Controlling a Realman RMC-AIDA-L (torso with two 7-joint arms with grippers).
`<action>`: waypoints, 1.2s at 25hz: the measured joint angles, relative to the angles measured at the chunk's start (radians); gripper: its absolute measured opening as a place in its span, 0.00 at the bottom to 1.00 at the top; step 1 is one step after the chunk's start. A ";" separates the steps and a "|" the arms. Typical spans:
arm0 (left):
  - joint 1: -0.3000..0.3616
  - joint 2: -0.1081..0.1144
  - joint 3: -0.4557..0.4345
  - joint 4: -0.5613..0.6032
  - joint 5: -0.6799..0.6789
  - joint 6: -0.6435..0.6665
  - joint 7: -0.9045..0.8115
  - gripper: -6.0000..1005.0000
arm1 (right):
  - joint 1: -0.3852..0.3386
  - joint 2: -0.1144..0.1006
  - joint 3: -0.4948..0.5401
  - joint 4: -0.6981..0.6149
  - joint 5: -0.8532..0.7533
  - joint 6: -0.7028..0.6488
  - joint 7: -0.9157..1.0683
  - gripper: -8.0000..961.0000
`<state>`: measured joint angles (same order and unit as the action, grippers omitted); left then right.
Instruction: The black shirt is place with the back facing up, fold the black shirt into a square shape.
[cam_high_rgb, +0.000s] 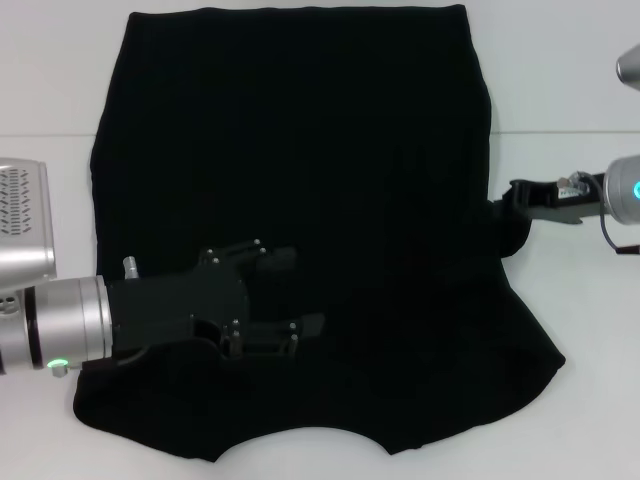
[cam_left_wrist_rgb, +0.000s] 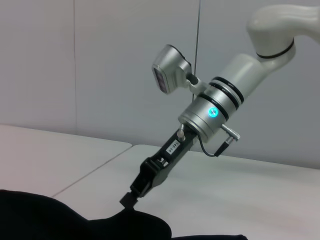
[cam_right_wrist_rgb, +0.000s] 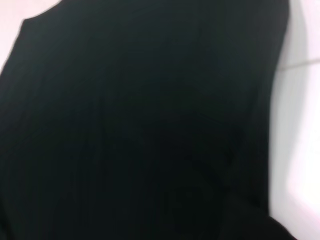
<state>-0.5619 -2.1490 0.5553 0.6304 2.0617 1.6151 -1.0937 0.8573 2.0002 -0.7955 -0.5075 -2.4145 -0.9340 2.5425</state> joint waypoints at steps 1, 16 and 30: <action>-0.001 0.000 0.000 0.000 -0.001 0.000 0.000 0.87 | 0.006 0.000 -0.002 -0.006 0.000 -0.007 0.000 0.01; -0.001 0.000 0.000 0.000 -0.002 -0.014 -0.002 0.87 | 0.126 0.036 -0.125 0.004 -0.009 -0.021 0.021 0.01; -0.002 0.000 0.000 -0.002 -0.002 -0.027 -0.002 0.87 | 0.128 0.088 -0.163 -0.044 0.034 -0.025 -0.074 0.10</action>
<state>-0.5636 -2.1491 0.5553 0.6289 2.0600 1.5879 -1.0960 0.9850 2.0877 -0.9586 -0.5514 -2.3806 -0.9592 2.4689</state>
